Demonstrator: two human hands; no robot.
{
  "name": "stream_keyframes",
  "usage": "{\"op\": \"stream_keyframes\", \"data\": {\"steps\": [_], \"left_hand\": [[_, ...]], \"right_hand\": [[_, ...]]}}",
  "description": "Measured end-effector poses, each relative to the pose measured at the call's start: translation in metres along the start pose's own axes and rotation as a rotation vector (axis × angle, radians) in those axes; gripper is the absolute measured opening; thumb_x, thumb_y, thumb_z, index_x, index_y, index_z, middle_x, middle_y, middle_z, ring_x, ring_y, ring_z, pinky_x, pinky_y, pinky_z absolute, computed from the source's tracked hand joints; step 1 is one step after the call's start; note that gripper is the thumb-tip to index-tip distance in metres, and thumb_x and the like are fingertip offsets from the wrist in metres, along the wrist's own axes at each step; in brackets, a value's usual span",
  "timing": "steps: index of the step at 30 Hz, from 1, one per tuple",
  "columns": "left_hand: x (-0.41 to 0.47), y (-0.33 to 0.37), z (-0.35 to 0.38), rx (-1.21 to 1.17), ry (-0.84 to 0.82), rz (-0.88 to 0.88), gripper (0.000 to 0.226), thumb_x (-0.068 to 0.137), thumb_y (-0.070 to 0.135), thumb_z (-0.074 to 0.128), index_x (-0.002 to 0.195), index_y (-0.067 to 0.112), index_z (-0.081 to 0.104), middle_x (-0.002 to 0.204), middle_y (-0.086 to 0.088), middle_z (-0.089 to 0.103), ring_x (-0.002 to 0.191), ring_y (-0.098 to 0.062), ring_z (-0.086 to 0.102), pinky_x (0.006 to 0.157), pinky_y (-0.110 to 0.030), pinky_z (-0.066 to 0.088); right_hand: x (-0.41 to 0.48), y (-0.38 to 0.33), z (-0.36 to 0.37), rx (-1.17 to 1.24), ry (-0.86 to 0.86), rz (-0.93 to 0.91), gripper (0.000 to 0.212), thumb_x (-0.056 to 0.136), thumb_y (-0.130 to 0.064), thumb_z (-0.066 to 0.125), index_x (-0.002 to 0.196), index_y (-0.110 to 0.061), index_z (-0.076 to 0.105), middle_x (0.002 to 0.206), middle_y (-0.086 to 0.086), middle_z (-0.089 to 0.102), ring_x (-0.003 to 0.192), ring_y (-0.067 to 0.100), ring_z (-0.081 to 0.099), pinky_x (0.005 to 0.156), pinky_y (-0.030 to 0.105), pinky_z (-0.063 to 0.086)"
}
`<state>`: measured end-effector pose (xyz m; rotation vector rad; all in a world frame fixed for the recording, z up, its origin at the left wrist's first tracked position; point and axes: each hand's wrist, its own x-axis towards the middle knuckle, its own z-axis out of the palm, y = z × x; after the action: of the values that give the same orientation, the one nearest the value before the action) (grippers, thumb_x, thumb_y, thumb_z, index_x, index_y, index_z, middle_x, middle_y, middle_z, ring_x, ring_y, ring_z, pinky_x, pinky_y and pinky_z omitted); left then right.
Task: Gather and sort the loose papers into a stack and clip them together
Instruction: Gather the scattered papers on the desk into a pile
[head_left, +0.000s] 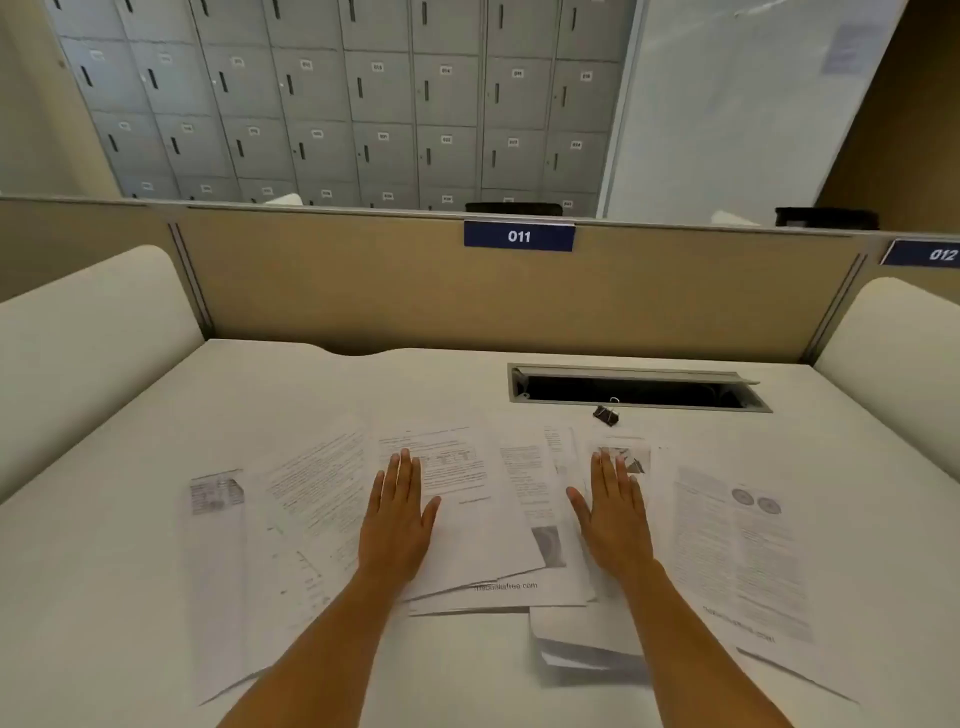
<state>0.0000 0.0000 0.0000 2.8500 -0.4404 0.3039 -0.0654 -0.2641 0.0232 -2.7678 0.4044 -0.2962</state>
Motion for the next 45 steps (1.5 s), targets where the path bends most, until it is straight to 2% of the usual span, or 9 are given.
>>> {"op": "stream_keyframes", "data": {"steps": [5, 11, 14, 18, 21, 25, 36, 42, 45], "left_hand": [[-0.017, -0.007, 0.015, -0.074, -0.015, -0.059, 0.096, 0.071, 0.064, -0.03, 0.146, 0.012, 0.001, 0.157, -0.004, 0.0, 0.144, -0.015, -0.005, 0.113, -0.023, -0.018], [-0.019, -0.005, 0.012, -0.128, -0.124, -0.108, 0.116, 0.053, 0.07, -0.04, 0.148, 0.016, 0.002, 0.158, -0.002, -0.001, 0.146, -0.014, -0.003, 0.114, -0.026, -0.007], [-0.019, -0.005, 0.007, -0.147, -0.121, -0.111, 0.116, 0.056, 0.071, -0.038, 0.148, 0.015, 0.006, 0.158, -0.003, 0.003, 0.146, -0.016, 0.001, 0.115, -0.027, -0.005], [-0.021, 0.001, -0.005, -0.181, -0.028, -0.334, 0.07, 0.092, 0.055, 0.012, 0.147, 0.013, 0.018, 0.157, -0.01, 0.01, 0.145, -0.024, 0.009, 0.118, -0.037, 0.005], [-0.022, 0.002, -0.014, -0.333, 0.023, -0.555, 0.069, 0.09, 0.041, 0.049, 0.145, 0.01, 0.021, 0.155, -0.016, 0.016, 0.143, -0.03, 0.015, 0.116, -0.042, 0.014], [-0.012, -0.002, -0.019, -0.486, 0.008, -0.543, 0.071, 0.082, 0.026, 0.065, 0.141, 0.008, 0.03, 0.147, -0.015, 0.035, 0.137, -0.031, 0.029, 0.114, -0.042, 0.022], [-0.012, 0.003, -0.028, -0.824, -0.189, -0.421, 0.067, 0.079, 0.015, 0.07, 0.138, 0.016, 0.038, 0.142, -0.009, 0.042, 0.126, -0.028, 0.045, 0.105, -0.038, 0.037], [-0.006, 0.005, -0.036, -0.863, -0.047, -0.545, 0.054, 0.088, 0.028, 0.059, 0.136, 0.011, 0.04, 0.142, -0.011, 0.044, 0.128, -0.03, 0.044, 0.107, -0.044, 0.034], [0.002, 0.008, -0.042, -0.952, -0.201, -0.636, 0.064, 0.087, 0.037, 0.058, 0.14, 0.012, 0.032, 0.138, -0.012, 0.048, 0.122, -0.031, 0.049, 0.103, -0.044, 0.041]], "right_hand": [[-0.012, 0.009, 0.017, 0.012, -0.072, 0.024, 0.117, 0.053, -0.078, -0.034, 0.148, -0.015, -0.008, 0.158, 0.002, -0.008, 0.146, 0.018, -0.009, 0.117, 0.033, -0.007], [-0.018, 0.014, 0.023, -0.016, -0.11, 0.025, 0.118, 0.055, -0.076, -0.035, 0.149, -0.014, 0.002, 0.158, 0.0, 0.003, 0.146, 0.016, -0.001, 0.118, 0.032, -0.003], [-0.019, 0.012, 0.02, 0.014, -0.105, 0.012, 0.097, 0.076, -0.072, -0.015, 0.149, -0.014, 0.01, 0.158, 0.0, 0.01, 0.146, 0.017, 0.004, 0.118, 0.032, 0.001], [-0.019, 0.003, 0.015, 0.141, 0.03, 0.044, 0.046, 0.096, -0.03, 0.043, 0.137, -0.009, 0.044, 0.147, 0.008, 0.039, 0.138, 0.025, 0.031, 0.116, 0.037, 0.023], [-0.02, -0.011, 0.018, 0.337, 0.101, 0.081, 0.04, 0.088, -0.021, 0.06, 0.125, -0.005, 0.056, 0.131, 0.013, 0.056, 0.125, 0.03, 0.048, 0.108, 0.042, 0.038], [-0.021, -0.03, 0.019, 0.592, 0.011, 0.234, 0.047, 0.083, -0.018, 0.067, 0.126, -0.002, 0.055, 0.129, 0.016, 0.057, 0.12, 0.033, 0.05, 0.105, 0.044, 0.04], [-0.021, -0.054, 0.002, 0.917, -0.213, 0.353, 0.067, 0.08, -0.018, 0.071, 0.137, -0.013, 0.037, 0.136, 0.009, 0.05, 0.121, 0.028, 0.05, 0.1, 0.04, 0.042], [-0.019, -0.048, -0.012, 1.055, -0.182, 0.341, 0.042, 0.084, -0.016, 0.066, 0.123, -0.017, 0.05, 0.115, 0.003, 0.059, 0.092, 0.018, 0.059, 0.076, 0.028, 0.05], [-0.018, -0.045, -0.022, 1.124, -0.215, 0.321, 0.027, 0.086, -0.017, 0.063, 0.111, -0.024, 0.053, 0.109, -0.001, 0.062, 0.088, 0.014, 0.064, 0.066, 0.023, 0.053]]}}
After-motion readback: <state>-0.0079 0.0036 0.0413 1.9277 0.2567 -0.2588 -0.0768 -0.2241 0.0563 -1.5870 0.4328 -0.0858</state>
